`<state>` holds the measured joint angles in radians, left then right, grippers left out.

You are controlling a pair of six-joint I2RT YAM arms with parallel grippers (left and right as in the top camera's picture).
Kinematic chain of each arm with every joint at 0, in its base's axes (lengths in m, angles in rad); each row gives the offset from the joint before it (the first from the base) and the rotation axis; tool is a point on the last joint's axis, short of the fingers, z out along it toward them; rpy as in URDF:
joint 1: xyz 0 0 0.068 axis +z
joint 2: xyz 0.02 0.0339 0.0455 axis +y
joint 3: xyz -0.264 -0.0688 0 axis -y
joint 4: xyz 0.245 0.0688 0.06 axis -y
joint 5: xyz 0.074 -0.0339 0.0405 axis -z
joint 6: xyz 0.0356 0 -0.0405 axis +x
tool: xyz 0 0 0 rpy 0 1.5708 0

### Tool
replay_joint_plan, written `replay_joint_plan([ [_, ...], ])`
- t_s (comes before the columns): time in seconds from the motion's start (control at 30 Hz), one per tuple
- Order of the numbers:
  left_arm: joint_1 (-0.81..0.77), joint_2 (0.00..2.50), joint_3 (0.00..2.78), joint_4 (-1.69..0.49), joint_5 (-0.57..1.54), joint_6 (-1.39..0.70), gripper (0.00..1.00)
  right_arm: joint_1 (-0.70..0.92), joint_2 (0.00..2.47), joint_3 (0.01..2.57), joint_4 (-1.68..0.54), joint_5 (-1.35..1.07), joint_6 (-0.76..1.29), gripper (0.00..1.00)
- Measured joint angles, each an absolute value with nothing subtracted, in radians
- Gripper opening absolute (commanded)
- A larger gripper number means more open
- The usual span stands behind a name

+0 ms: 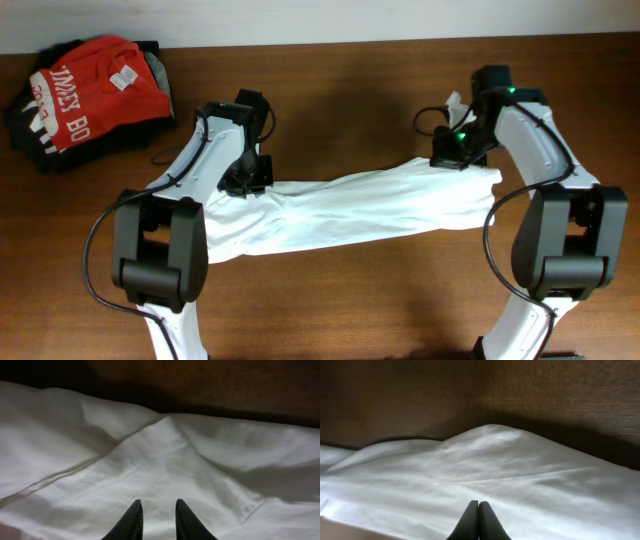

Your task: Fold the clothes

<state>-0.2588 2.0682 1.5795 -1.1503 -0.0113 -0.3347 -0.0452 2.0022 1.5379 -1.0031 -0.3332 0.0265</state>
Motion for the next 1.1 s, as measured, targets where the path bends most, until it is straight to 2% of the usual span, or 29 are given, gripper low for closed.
replay_joint_plan([
  [0.3, -0.243, 2.054, 1.409, -1.004, 0.017, -0.338, 0.23, -0.092, 2.002, 1.37, -0.836, -0.172, 0.041, 0.04],
  [0.63, -0.059, 2.023, 1.352, -0.991, 0.06, -0.338, 0.22, -0.286, 2.002, 1.329, -0.832, -0.152, 0.075, 0.04],
  [0.7, -0.02, 2.023, 1.352, -0.993, 0.053, -0.338, 0.07, -0.286, 2.002, 1.329, -0.844, -0.15, 0.082, 0.04],
  [0.73, -0.002, 2.023, 1.354, -1.005, 0.046, -0.336, 0.05, -0.286, 2.002, 1.33, -0.861, -0.15, 0.088, 0.04],
  [0.9, 0.059, 2.033, 1.454, -1.15, -0.007, -0.341, 0.07, -0.286, 1.998, 1.444, -1.036, -0.213, 0.105, 0.04],
  [0.97, 0.052, 2.026, 1.518, -1.176, -0.012, -0.341, 0.18, -0.281, 1.969, 1.499, -1.078, -0.318, 0.08, 0.04],
  [1.1, 0.033, 1.978, 1.545, -1.168, -0.016, -0.341, 0.17, -0.21, 1.921, 1.517, -1.076, -0.427, 0.036, 0.04],
])
